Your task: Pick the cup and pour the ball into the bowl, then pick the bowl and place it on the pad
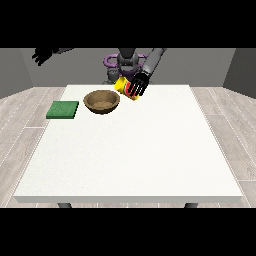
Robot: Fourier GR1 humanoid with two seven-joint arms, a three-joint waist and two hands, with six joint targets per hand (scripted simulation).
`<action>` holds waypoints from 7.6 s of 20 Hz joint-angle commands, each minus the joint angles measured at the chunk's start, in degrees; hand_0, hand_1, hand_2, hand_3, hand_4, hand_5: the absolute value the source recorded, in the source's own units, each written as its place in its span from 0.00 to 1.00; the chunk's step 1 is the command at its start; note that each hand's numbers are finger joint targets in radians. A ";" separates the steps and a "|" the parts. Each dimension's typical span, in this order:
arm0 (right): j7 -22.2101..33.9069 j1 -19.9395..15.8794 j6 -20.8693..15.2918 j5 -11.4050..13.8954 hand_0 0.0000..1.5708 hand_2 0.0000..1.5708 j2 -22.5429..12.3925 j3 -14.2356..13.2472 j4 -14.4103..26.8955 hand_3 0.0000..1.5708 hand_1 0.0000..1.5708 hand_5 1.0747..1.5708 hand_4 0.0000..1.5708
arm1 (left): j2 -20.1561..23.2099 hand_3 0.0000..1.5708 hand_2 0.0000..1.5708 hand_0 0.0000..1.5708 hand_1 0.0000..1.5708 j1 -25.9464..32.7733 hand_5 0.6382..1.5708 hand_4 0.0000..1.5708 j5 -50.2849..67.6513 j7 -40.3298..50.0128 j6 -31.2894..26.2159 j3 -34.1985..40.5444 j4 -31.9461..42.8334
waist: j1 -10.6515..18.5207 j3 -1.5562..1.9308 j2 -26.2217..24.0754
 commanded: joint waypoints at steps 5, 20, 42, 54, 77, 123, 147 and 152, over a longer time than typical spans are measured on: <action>-2.10 -3.31 3.62 -0.23 0.00 0.00 -1.96 -0.54 9.03 0.08 0.00 0.98 0.45 | -2.79 1.00 1.00 0.85 0.85 -8.68 0.96 0.94 -13.43 21.95 -6.71 -12.74 1.90 | -0.41 -0.09 -0.51; -3.32 -5.20 -0.38 3.33 0.00 0.00 2.31 2.83 11.19 0.21 0.00 0.96 0.44 | -2.85 0.99 0.79 0.16 0.16 -10.72 1.00 0.69 -27.81 34.59 -32.77 -30.05 -4.31 | -2.49 -0.18 -5.47; -4.19 0.15 -7.49 5.95 0.00 0.00 4.29 1.66 10.87 0.00 0.00 0.97 0.50 | 4.58 0.00 0.00 0.00 0.00 -4.56 1.00 0.70 25.08 11.65 -23.44 19.65 -31.72 | 13.40 -0.99 -4.79; -12.47 -0.26 -12.37 7.75 0.00 0.00 12.90 3.74 12.87 0.00 0.00 0.99 0.47 | 22.85 0.00 0.00 0.00 0.00 -3.41 0.98 0.67 50.84 3.86 -51.87 38.90 -31.06 | 15.37 -0.23 5.30; -30.88 -8.47 -14.16 10.66 0.00 0.00 14.06 4.05 34.85 0.00 0.00 0.95 0.29 | 29.78 0.00 0.00 0.00 0.00 3.06 0.96 0.65 59.21 7.80 -57.51 40.70 -41.99 | 17.34 -0.17 11.29; 5.33 -12.68 -18.62 13.47 1.00 1.00 -18.93 3.06 24.08 0.37 1.00 0.99 0.70 | 39.90 0.00 0.00 0.00 0.00 11.62 0.98 0.77 64.51 -3.24 -65.49 50.00 -29.47 | 11.27 -0.22 12.02; 0.00 -22.17 -26.19 12.19 1.00 1.00 -16.94 -2.37 40.67 0.62 1.00 0.97 0.00 | 43.42 0.00 0.00 0.00 0.00 9.73 0.99 0.76 68.23 -4.37 -65.33 49.83 -30.25 | 13.29 -0.16 17.53; -2.06 -22.50 -25.50 11.01 0.93 0.88 -17.12 -3.45 41.49 0.51 0.93 0.94 0.00 | 45.98 0.00 0.00 0.00 0.00 11.16 0.99 0.76 69.22 -5.90 -67.86 51.32 -27.03 | 13.07 -0.17 17.70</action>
